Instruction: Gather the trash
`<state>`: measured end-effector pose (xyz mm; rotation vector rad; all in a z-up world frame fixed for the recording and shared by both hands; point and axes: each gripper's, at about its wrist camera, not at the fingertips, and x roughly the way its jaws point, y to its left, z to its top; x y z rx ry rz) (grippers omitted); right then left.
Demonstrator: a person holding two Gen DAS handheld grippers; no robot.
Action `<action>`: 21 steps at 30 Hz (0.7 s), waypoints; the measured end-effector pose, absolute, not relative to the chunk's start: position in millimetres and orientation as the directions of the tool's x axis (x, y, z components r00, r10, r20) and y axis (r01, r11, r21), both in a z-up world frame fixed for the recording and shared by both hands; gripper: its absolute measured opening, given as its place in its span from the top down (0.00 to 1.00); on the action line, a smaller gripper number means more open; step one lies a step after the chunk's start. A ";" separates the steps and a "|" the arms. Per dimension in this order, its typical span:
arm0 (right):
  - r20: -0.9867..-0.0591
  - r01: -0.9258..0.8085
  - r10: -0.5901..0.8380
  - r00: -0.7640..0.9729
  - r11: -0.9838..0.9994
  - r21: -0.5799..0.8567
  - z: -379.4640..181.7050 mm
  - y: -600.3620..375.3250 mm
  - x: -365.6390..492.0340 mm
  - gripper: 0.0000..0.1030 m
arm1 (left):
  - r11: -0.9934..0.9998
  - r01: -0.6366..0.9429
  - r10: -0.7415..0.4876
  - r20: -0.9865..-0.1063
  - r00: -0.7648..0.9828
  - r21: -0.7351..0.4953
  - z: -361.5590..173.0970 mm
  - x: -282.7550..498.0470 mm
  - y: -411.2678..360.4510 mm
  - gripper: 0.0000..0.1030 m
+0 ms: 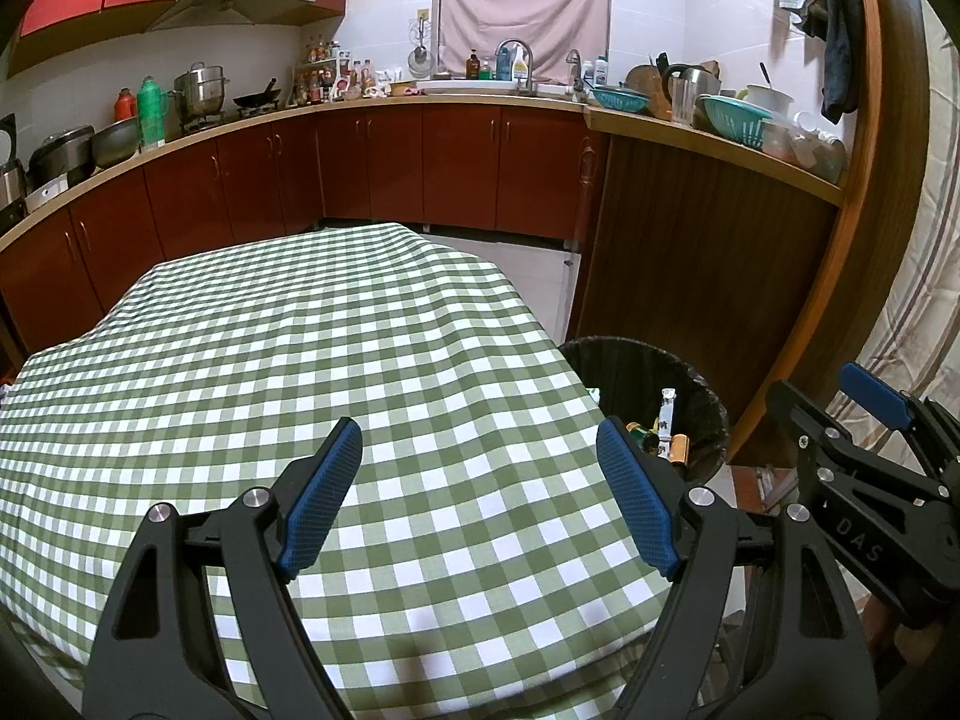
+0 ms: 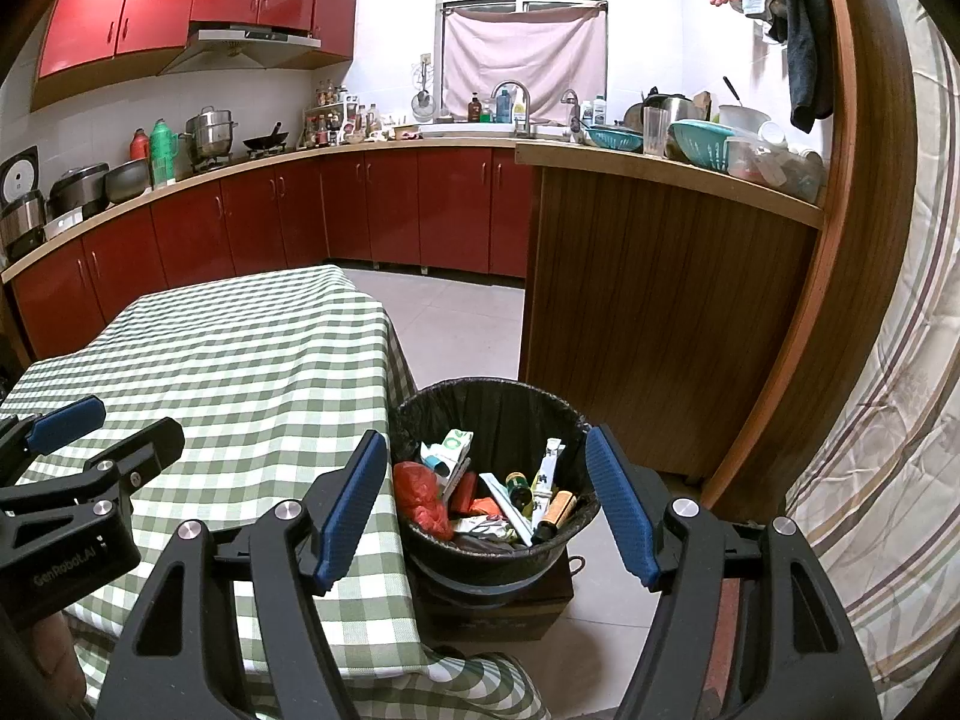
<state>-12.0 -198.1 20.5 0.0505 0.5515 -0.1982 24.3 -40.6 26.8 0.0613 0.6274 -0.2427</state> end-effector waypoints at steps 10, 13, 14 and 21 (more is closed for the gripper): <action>-0.526 0.199 -0.174 0.833 0.980 -0.008 19.4 -197.6 -11.7 0.35 | 0.972 0.234 -0.203 -0.581 0.788 -0.022 27.6 23.0 -36.8 0.13; -0.526 0.199 -0.173 0.832 0.980 -0.007 19.7 -197.5 -11.4 0.35 | 0.971 0.237 -0.202 -0.583 0.787 -0.017 27.7 22.9 -37.8 0.10; -0.527 0.199 -0.173 0.832 0.980 -0.008 19.7 -197.4 -11.4 0.35 | 0.971 0.240 -0.202 -0.587 0.784 -0.013 27.0 22.9 -38.6 0.09; -0.531 0.192 -0.168 0.830 0.981 -0.011 15.3 -194.6 -11.5 0.35 | 0.967 0.254 -0.213 -0.605 0.767 -0.019 23.3 25.1 -40.5 0.05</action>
